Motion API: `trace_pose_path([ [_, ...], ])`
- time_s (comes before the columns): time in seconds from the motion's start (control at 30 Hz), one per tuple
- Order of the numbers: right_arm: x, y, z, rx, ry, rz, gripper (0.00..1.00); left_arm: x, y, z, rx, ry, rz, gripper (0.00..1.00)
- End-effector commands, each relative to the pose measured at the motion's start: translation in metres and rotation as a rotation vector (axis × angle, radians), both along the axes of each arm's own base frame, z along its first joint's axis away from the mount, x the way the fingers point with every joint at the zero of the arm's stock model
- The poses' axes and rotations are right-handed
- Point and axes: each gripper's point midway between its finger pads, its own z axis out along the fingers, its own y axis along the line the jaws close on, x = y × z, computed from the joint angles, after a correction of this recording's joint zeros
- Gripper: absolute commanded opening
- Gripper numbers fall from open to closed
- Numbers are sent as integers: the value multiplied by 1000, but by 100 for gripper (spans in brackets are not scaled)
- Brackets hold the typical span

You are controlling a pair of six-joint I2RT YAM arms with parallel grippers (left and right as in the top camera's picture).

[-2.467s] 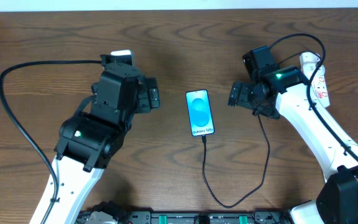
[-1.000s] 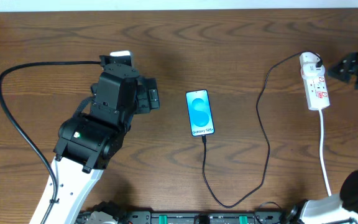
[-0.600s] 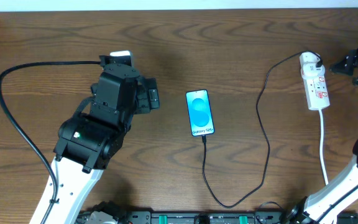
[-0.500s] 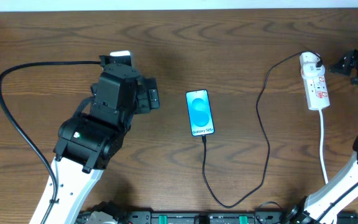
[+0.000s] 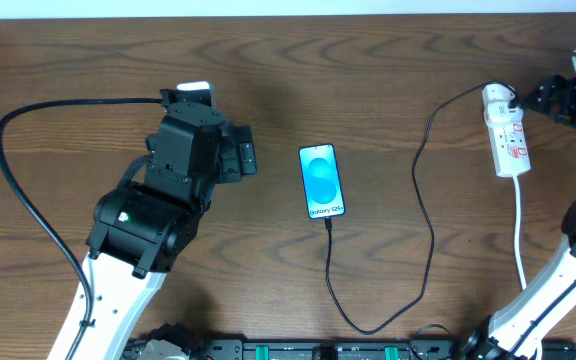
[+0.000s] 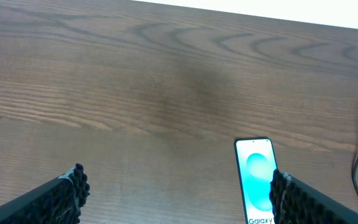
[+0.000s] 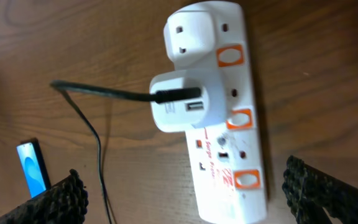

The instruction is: Plug charger to phone and switch on socket

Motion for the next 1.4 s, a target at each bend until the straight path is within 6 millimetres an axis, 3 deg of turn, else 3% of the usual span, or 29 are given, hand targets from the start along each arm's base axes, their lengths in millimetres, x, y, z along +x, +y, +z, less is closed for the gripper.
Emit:
trace_pose_path([
  [0.0, 10, 9, -18, 15, 4, 40, 99, 1, 4, 3, 17, -7, 5, 95],
  [0.3, 14, 25, -54, 50, 66, 72, 99, 1, 4, 3, 17, -7, 5, 95],
  [0.83, 17, 41, -58, 58, 73, 105, 99, 1, 4, 3, 17, -7, 5, 95],
  [1.37, 14, 43, -64, 63, 82, 106, 99, 1, 4, 3, 17, -7, 5, 95],
])
